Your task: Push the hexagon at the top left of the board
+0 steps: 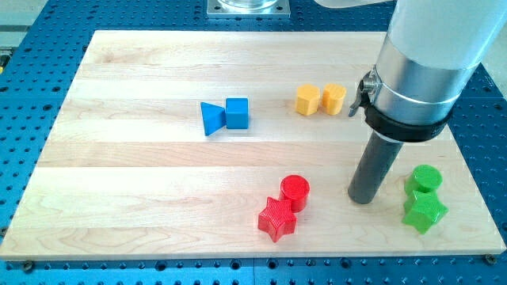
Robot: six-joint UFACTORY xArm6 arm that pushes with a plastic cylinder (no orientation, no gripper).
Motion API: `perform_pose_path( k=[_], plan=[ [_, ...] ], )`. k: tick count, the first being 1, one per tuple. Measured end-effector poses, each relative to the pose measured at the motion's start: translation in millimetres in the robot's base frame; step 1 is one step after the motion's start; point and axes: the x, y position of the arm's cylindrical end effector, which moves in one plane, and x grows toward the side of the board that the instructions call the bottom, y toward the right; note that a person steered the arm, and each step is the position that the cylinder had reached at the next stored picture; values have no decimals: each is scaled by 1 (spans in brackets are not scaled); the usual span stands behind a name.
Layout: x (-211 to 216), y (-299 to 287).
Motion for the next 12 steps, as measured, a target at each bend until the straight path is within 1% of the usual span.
perform_pose_path(
  k=[1,2,3,4,5,6,7,8,9,10,11,12],
  plan=[
    [-2,1],
    [-45,44],
    [-100,73],
    [-140,73],
    [-156,45],
    [-156,-23],
    [-156,-32],
    [-162,-8],
    [-169,-57],
    [-169,-132],
    [-169,-161],
    [-157,-144]
  ],
)
